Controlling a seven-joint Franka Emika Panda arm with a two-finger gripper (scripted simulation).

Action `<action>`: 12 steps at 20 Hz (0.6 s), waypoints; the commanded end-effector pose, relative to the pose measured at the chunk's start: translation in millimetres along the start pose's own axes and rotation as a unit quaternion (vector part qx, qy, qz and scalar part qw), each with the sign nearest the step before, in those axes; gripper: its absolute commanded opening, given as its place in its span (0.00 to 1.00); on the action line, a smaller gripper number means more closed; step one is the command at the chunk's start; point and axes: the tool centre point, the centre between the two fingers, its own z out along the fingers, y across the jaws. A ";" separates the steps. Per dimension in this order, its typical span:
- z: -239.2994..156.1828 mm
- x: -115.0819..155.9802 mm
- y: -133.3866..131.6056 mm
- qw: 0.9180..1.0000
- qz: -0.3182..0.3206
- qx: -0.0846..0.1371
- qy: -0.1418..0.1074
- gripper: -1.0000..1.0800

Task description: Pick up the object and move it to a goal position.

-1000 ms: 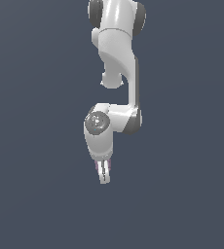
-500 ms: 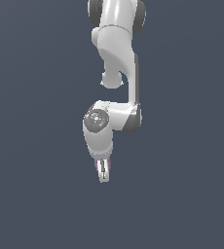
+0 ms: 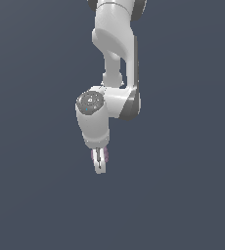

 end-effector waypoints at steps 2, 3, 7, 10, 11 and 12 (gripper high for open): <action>-29.8 5.9 12.2 1.000 0.000 0.001 -0.001 0.00; -39.7 7.8 16.3 1.000 0.000 0.001 -0.001 0.00; -81.1 16.0 33.4 1.000 0.001 0.001 -0.001 0.00; -114.3 22.4 46.9 1.000 0.001 0.001 -0.001 0.00; -125.5 24.9 51.5 1.000 0.001 0.001 -0.001 0.00; -136.8 27.2 56.0 1.000 0.001 0.001 -0.001 0.00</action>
